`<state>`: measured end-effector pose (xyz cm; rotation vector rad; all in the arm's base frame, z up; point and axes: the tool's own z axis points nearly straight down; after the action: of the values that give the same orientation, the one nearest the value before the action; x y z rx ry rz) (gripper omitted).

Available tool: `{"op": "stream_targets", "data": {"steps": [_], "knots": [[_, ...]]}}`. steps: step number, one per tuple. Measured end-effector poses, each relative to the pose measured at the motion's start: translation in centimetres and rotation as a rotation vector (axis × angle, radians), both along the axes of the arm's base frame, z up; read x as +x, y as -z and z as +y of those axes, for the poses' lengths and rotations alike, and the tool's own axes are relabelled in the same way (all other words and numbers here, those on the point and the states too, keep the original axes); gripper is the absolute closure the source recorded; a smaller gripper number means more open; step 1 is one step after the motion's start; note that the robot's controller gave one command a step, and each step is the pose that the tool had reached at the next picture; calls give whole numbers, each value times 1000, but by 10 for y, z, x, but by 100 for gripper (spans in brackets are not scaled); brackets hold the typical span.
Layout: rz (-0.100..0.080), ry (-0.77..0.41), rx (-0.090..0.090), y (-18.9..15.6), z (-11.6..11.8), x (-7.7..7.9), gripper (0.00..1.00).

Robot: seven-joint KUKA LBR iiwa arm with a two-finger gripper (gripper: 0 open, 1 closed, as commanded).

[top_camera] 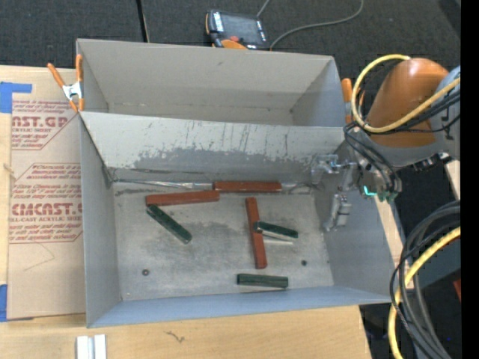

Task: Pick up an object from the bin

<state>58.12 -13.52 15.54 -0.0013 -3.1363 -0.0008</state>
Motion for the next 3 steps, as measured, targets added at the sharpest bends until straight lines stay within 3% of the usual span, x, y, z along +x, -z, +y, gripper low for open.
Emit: {"op": "stream_targets", "data": {"steps": [1, 2, 3], "knots": [[-2, -270, 4, 54, 110, -51, 0], [-16, -436, -1, 84, 80, -90, 0], [-8, -275, -2, 86, 18, -64, 0]]}}
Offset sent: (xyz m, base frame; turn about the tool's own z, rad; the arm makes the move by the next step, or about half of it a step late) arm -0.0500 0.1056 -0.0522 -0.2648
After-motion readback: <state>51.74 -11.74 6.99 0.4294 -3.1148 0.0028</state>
